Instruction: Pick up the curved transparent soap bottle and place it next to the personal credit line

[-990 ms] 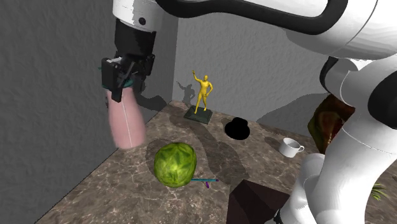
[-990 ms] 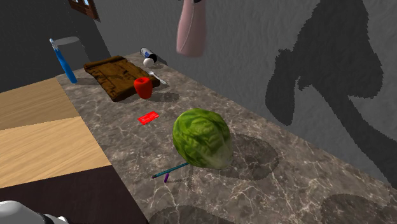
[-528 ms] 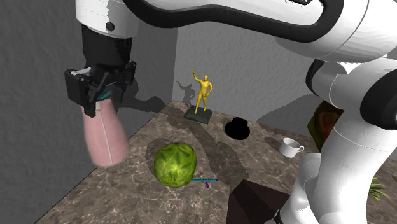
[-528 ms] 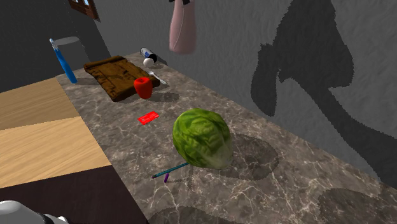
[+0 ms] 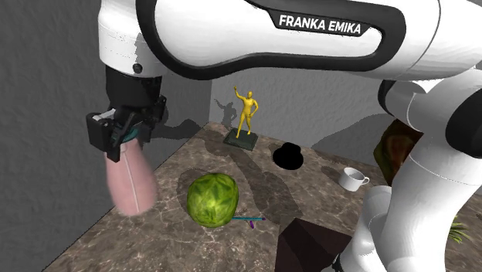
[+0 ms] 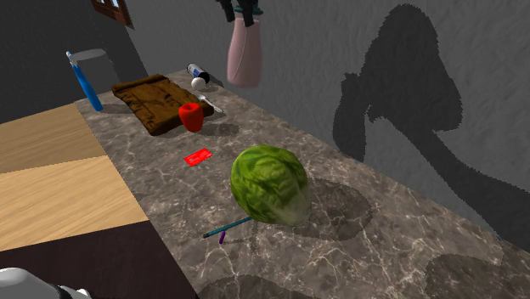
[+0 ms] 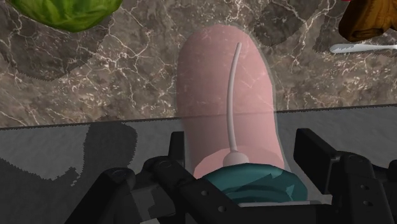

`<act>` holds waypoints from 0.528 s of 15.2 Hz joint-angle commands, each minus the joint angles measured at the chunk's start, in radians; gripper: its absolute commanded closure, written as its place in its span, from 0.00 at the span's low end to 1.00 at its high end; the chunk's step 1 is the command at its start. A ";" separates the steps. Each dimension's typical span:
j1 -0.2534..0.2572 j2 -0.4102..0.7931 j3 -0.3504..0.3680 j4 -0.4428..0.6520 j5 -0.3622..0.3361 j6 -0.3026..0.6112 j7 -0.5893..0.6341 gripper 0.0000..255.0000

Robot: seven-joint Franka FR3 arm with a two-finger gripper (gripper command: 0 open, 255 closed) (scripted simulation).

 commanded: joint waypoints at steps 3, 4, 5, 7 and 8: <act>-0.001 -0.010 -0.001 -0.066 0.002 0.057 0.004 1.00; -0.002 -0.012 -0.001 -0.081 0.002 0.071 0.005 1.00; -0.002 -0.013 -0.002 -0.096 0.002 0.085 0.006 1.00; -0.003 -0.015 -0.002 -0.126 0.002 0.112 0.007 1.00; -0.003 -0.016 -0.002 -0.140 0.002 0.126 0.009 1.00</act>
